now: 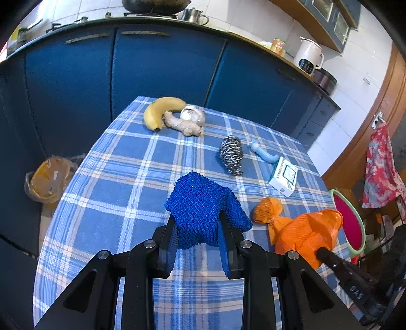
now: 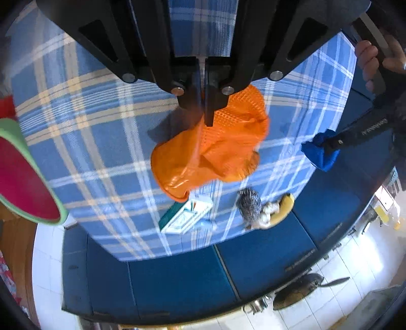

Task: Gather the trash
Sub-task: 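Carry the blue cloth and orange bag over the red bucket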

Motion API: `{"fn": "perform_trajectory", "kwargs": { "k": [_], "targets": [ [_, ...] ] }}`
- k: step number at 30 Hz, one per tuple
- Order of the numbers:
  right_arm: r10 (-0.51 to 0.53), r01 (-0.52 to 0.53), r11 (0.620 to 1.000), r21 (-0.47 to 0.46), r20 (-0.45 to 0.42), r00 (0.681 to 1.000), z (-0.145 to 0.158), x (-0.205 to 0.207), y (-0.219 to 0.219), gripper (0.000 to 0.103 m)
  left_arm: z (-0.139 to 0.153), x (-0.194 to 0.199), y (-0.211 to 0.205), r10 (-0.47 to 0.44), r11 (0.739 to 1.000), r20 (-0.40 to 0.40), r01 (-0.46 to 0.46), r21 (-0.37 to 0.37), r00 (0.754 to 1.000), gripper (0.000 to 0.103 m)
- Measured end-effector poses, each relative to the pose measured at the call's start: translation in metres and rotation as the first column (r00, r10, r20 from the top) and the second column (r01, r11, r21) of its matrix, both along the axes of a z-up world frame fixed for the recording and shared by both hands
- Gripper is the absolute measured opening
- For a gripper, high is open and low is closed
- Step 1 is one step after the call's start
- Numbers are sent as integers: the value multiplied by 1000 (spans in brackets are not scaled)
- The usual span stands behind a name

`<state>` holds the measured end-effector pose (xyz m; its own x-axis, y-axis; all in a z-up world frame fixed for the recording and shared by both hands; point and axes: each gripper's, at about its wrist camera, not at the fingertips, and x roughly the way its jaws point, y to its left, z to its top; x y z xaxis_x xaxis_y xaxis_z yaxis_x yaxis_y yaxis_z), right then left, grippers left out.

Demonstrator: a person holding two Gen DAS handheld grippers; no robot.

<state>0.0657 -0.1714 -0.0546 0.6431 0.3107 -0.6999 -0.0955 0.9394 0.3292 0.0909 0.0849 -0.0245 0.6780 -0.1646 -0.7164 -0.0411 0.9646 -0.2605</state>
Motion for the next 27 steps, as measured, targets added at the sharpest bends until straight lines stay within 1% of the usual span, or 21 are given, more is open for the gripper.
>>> {"fn": "perform_trajectory", "kwargs": {
  "k": [4, 9, 16, 22, 27],
  "targets": [
    [-24, 24, 1000, 17, 38, 999, 14, -7, -14, 4, 7, 0, -9, -17, 1000, 10, 17, 11, 1000, 28],
    [-53, 50, 998, 35, 83, 995, 31, -14, -32, 4, 17, 2, -26, -61, 998, 16, 61, 9, 998, 28],
    [-120, 114, 992, 45, 161, 980, 55, -24, -69, 4, 29, 12, -62, -160, 987, 20, 160, -6, 987, 28],
    [-201, 196, 980, 44, 204, 958, 68, -31, -113, 4, 37, 23, -104, -247, 969, 16, 247, -6, 969, 28],
    [-270, 265, 963, 52, 219, 938, 72, -34, -149, 4, 41, 30, -145, -327, 945, 14, 327, 2, 945, 28]
  ]
}}
